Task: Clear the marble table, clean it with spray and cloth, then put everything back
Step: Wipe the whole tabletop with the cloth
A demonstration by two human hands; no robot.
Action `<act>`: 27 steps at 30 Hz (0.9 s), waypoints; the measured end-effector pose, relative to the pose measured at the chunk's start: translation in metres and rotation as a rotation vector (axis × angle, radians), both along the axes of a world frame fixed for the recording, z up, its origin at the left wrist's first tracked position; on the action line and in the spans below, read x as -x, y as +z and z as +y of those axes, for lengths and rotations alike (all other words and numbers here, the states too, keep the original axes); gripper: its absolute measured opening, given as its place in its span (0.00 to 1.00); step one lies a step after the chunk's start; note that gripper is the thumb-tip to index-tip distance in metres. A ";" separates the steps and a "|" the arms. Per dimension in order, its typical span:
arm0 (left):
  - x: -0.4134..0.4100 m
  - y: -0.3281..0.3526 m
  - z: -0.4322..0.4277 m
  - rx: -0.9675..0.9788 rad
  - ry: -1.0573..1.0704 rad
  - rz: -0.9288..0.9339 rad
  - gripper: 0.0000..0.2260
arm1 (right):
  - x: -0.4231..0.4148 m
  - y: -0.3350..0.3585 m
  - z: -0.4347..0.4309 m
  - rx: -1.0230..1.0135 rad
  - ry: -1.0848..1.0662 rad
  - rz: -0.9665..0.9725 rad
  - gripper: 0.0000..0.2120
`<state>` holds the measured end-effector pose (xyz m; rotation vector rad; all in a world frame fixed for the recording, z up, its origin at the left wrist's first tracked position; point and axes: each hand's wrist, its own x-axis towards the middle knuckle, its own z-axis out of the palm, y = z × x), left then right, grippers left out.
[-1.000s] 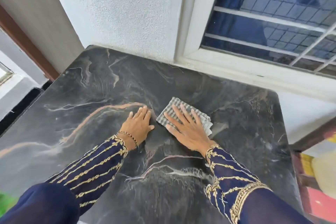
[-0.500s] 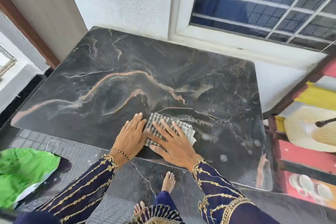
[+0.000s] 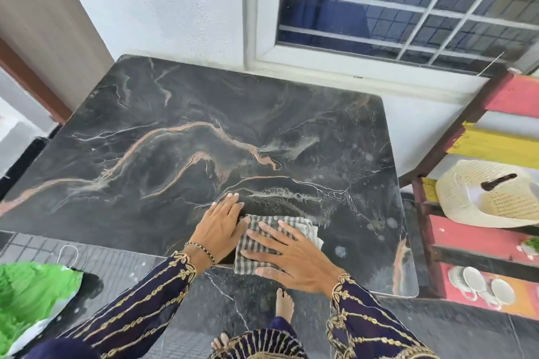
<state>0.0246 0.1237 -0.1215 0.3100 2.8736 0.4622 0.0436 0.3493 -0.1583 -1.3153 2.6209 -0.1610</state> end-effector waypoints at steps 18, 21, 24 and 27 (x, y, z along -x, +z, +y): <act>0.230 0.013 0.080 0.197 0.024 -0.199 0.57 | 0.307 -0.004 0.039 -0.067 -0.196 -0.200 0.26; 0.279 0.011 0.089 0.270 0.111 -0.315 0.59 | 0.366 -0.003 0.042 -0.063 -0.211 -0.174 0.27; 0.304 0.008 0.102 0.406 0.103 -0.448 0.54 | 0.412 -0.002 0.043 -0.069 -0.232 -0.172 0.26; 0.310 0.004 0.114 0.451 0.150 -0.519 0.54 | 0.453 -0.004 0.042 -0.059 -0.259 -0.168 0.27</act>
